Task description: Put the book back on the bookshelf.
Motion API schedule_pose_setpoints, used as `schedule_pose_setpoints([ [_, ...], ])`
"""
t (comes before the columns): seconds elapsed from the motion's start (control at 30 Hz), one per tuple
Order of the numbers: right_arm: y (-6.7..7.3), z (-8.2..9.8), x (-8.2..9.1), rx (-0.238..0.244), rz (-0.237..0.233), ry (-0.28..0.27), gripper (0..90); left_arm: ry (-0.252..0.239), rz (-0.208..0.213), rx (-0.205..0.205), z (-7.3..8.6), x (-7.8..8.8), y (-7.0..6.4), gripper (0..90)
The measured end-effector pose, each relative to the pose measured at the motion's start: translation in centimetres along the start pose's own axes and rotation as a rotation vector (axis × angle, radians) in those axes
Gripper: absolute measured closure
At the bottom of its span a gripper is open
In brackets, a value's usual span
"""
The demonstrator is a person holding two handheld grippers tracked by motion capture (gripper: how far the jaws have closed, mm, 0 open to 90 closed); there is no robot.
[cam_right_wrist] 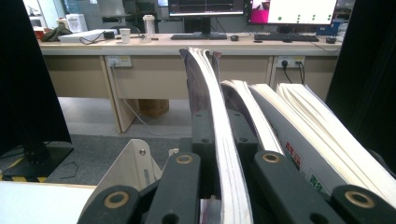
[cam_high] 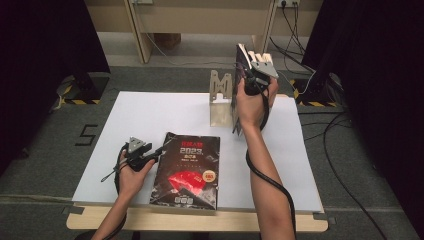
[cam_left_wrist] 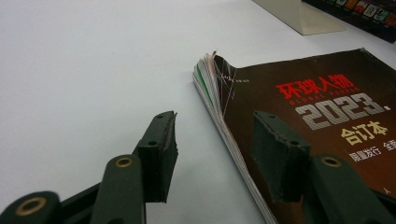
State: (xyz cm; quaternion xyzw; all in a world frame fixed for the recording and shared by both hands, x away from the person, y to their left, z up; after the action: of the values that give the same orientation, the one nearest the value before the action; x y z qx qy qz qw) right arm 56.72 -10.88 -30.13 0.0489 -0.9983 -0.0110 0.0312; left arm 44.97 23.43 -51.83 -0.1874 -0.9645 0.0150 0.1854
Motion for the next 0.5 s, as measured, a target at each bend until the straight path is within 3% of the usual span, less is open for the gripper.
schedule_pose_setpoints([
  [0.5, 0.27, 0.29, -0.85, 0.013, 0.002, 0.018, 84.6, 0.0, 0.001, 0.001, 0.0, -0.01, 0.0, 49.9],
])
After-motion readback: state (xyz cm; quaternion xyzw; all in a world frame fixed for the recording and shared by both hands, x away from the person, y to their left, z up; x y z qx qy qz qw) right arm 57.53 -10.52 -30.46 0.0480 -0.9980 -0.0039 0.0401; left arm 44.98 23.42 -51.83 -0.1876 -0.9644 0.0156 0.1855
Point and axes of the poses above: each handheld gripper's, and its own axes: x roughly backward along the jaws, z roughly out of its underside, y roughly to its left, the point moved 4 cm from there along -x, roughly forward along the jaws, and after that the axes turned 8 degrees about -y, right-handed, at the moved point
